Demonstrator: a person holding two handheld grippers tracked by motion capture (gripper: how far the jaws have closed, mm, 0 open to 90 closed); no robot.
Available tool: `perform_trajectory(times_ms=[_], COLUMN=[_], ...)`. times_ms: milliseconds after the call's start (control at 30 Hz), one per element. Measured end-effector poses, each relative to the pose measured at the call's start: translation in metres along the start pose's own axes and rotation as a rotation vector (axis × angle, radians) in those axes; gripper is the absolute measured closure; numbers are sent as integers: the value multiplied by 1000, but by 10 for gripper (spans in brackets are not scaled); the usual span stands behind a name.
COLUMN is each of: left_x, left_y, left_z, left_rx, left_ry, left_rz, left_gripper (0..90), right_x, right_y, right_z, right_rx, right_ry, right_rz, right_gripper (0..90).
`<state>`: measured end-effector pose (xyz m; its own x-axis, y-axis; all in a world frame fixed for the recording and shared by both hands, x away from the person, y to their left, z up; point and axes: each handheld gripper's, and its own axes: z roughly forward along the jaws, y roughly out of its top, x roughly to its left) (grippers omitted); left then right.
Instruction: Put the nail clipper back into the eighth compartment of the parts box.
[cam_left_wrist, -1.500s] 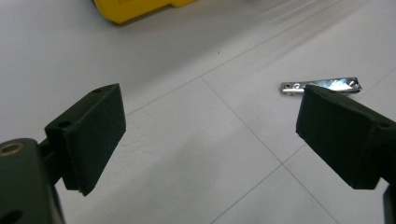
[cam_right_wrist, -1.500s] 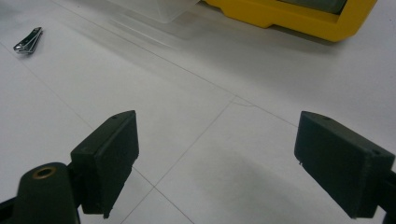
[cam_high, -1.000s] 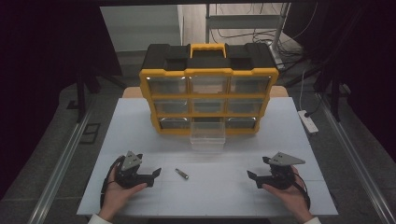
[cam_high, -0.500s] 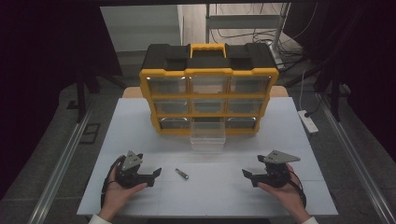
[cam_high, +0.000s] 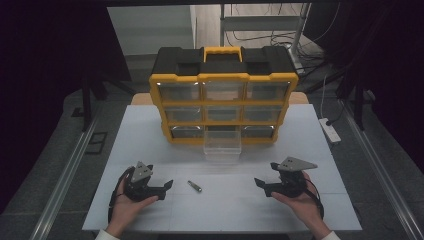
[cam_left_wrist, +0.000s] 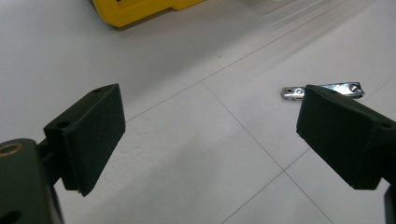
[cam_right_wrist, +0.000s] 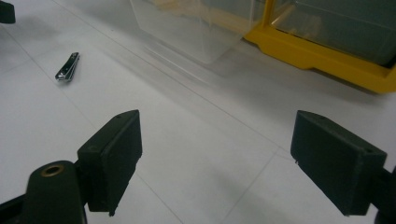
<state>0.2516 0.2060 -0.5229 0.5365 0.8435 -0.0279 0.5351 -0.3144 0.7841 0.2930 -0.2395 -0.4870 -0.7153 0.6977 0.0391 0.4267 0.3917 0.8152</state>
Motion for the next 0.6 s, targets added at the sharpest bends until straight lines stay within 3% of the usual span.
perform_trajectory(times_ms=[600], left_x=[-1], left_y=[0], left_z=[1], left_rx=[3], left_ry=[-4], left_rz=[4], left_gripper=[87], right_x=[26], right_y=[29], right_z=[13], right_rx=[10], right_ry=[65], right_rz=[-63], right_gripper=[172])
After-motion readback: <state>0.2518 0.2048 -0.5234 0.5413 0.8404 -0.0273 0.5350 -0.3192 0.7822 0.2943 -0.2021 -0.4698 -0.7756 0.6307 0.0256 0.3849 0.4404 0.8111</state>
